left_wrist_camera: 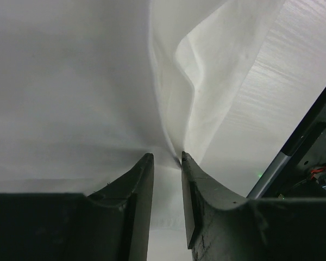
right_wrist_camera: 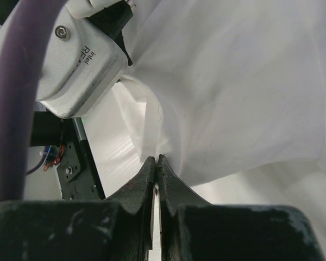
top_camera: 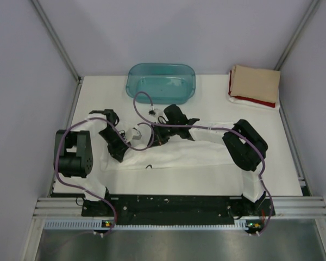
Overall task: Fold and stack the t-shirts
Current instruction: Fold the other side of the tshirt into a rectangle
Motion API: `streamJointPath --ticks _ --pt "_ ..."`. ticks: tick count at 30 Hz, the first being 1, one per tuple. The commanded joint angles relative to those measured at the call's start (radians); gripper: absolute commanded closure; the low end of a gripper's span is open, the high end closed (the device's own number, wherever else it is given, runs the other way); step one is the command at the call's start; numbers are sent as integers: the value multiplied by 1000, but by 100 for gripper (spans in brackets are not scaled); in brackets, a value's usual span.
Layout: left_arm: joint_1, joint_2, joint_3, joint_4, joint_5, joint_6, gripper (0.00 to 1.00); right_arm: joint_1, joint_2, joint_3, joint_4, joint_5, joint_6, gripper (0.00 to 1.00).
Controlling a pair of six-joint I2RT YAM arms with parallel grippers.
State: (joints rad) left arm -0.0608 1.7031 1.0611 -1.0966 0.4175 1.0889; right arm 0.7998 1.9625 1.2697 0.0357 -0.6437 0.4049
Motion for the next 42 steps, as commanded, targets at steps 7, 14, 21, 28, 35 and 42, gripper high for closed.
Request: streamJointPath --ticks 7,14,21,28,35,42 --pt "-1 12 -27 34 -31 -23 81 -5 -60 13 24 -5 -8 100" --pt "9 -3 -10 27 -43 -73 100 -10 -83 7 4 13 -9 100" --pt "53 -189 66 -52 -123 -107 100 32 -134 -26 -25 -31 -69 100" --pt "55 -327 102 -141 -189 -116 100 65 -149 -69 -5 -89 -66 100" --pt "55 -385 85 -301 -155 -64 100 79 -102 -104 -7 -73 -71 100" --pt "55 -338 -90 -306 -146 -30 100 78 -11 -66 -7 -56 -80 100"
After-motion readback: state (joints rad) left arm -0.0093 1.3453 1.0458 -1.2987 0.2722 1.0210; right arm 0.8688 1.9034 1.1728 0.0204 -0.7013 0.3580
